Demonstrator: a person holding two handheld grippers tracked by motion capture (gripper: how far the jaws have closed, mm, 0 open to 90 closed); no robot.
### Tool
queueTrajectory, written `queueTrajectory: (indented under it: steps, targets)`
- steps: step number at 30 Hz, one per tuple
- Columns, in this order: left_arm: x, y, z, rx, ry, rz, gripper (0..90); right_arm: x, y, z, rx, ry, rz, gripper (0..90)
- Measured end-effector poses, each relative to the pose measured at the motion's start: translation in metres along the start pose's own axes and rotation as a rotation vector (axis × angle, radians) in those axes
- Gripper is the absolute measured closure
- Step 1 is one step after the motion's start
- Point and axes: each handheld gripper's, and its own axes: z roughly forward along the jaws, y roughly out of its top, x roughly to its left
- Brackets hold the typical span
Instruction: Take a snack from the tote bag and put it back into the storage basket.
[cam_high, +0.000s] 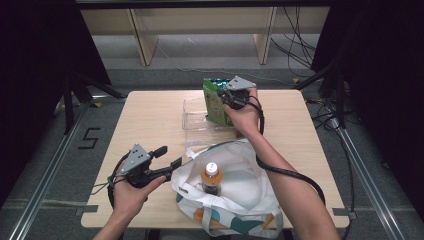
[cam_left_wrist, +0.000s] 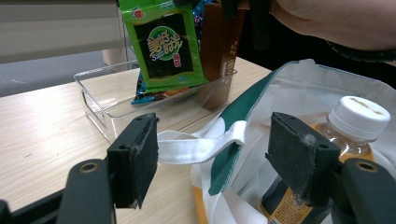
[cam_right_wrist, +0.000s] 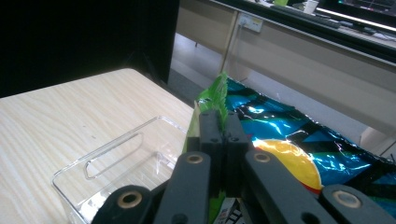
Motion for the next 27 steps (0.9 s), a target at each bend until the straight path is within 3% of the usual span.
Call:
queueTrajectory:
  steps: [7, 15, 16, 18, 22, 27]
  targets:
    - [0.0001, -0.0003, 0.0003, 0.004, 0.001, 0.002, 32.9, 0.0027, -0.0002, 0.0021, 0.01, -0.01, -0.011, 90.0]
    - [-0.0001, -0.0004, 0.001, -0.003, -0.007, -0.001, 32.8, 0.0038, 0.0042, 0.0018, 0.082, -0.006, -0.016, 90.0]
    - [-0.0002, -0.0001, 0.0004, 0.004, -0.001, 0.001, 32.8, 0.0049, 0.0039, 0.0031, 0.068, -0.018, -0.013, 89.8]
    - [0.0, -0.0002, 0.0004, 0.004, -0.001, 0.001, 32.8, 0.0045, 0.0045, 0.0029, 0.087, -0.001, -0.013, 89.1]
    - [0.0004, -0.0001, 0.0002, 0.0, -0.003, -0.001, 32.8, 0.0039, 0.0052, 0.0025, 0.103, -0.01, -0.012, 88.0]
    - [0.0003, -0.0003, 0.0008, 0.003, -0.002, 0.0, 32.7, 0.0014, 0.0079, -0.0023, 0.146, -0.003, -0.035, 85.2]
